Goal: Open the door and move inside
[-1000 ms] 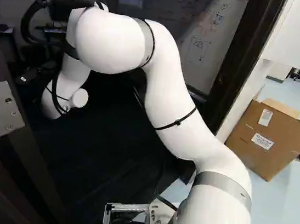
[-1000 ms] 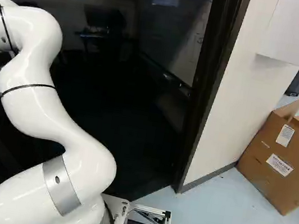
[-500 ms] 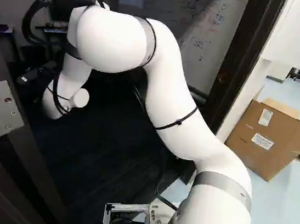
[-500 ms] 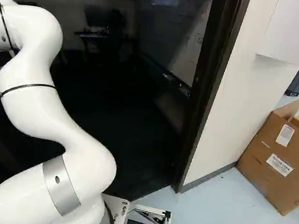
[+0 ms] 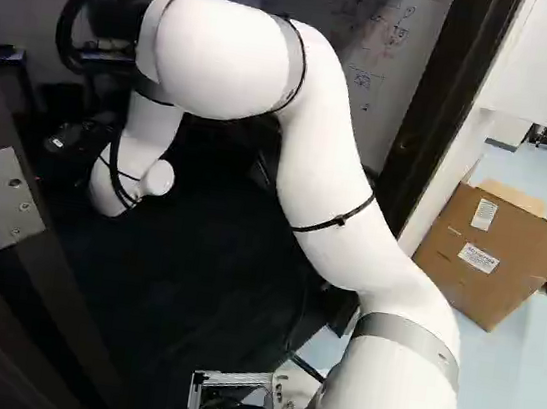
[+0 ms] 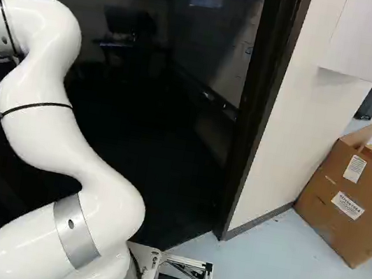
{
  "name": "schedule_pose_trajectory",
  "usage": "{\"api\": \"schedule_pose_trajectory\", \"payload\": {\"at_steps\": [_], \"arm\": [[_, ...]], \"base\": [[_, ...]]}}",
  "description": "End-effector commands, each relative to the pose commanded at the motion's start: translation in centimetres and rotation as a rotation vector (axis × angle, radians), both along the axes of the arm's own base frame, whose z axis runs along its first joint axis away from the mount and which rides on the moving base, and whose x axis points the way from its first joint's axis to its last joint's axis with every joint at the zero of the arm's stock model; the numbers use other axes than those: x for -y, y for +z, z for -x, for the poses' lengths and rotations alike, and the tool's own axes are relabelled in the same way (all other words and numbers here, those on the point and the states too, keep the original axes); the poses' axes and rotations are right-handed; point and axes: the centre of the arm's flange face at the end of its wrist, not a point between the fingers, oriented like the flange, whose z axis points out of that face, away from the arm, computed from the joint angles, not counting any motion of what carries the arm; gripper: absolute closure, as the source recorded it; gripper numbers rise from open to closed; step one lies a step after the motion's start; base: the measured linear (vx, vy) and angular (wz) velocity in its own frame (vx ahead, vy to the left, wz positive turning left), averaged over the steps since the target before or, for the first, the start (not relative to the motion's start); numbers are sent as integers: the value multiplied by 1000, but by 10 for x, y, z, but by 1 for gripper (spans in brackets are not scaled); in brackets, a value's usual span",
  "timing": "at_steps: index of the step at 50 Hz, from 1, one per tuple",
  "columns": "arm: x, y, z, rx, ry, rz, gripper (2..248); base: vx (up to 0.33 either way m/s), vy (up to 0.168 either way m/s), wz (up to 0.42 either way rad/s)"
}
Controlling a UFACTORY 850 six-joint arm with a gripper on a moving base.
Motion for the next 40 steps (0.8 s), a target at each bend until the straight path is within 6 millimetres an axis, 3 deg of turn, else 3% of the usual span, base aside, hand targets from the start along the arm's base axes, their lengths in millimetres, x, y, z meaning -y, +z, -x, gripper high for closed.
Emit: {"api": "schedule_pose_trajectory", "payload": {"at_steps": [40], "arm": [[75, 9, -8, -40, -111, 25, 3]], "base": [[0, 0, 0]]}}
